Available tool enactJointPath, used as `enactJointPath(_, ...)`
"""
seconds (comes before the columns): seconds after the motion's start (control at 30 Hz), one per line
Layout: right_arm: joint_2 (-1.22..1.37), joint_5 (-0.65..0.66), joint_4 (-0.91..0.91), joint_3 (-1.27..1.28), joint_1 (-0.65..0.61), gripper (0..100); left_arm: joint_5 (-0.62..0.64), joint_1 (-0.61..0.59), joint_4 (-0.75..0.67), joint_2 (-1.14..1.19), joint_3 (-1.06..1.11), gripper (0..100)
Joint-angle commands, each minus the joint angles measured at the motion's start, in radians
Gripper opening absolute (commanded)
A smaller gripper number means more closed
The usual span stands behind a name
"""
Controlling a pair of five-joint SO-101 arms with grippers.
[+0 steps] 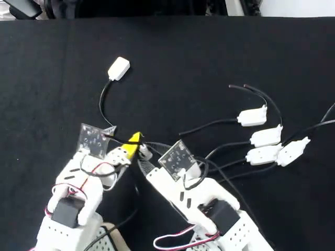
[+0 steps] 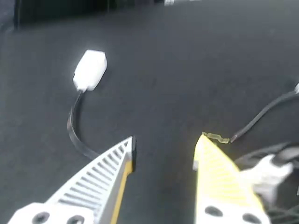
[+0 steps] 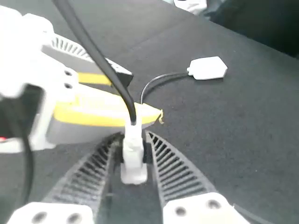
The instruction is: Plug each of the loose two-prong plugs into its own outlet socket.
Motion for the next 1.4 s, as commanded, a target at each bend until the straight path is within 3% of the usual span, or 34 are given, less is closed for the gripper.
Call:
enactJointPath(0.0,-0.117,-0.005,0.012,-0.002,-0.014,1.1,0.015,0.082,-0.049,-0.005,-0.071,22)
enactJointPath(0.37,-0.124,0.005,0.069,-0.005,-0.094,1.1,0.008,0.081,-0.044,-0.005,-0.024,22)
enactJointPath(0.57,-0.125,0.005,0.152,-0.067,-0.094,1.1,0.006,0.077,0.074,-0.005,-0.024,22)
enactJointPath(1.0,-0.125,0.005,0.186,-0.093,-0.089,1.1,0.014,-0.145,0.08,-0.006,-0.054,22)
enactJointPath(1.2,-0.127,0.005,0.183,-0.094,-0.092,1.1,0.066,-0.133,0.077,-0.006,-0.053,22)
enactJointPath(1.37,-0.127,0.005,0.181,-0.093,-0.094,1.1,0.12,-0.025,0.08,-0.006,-0.042,22)
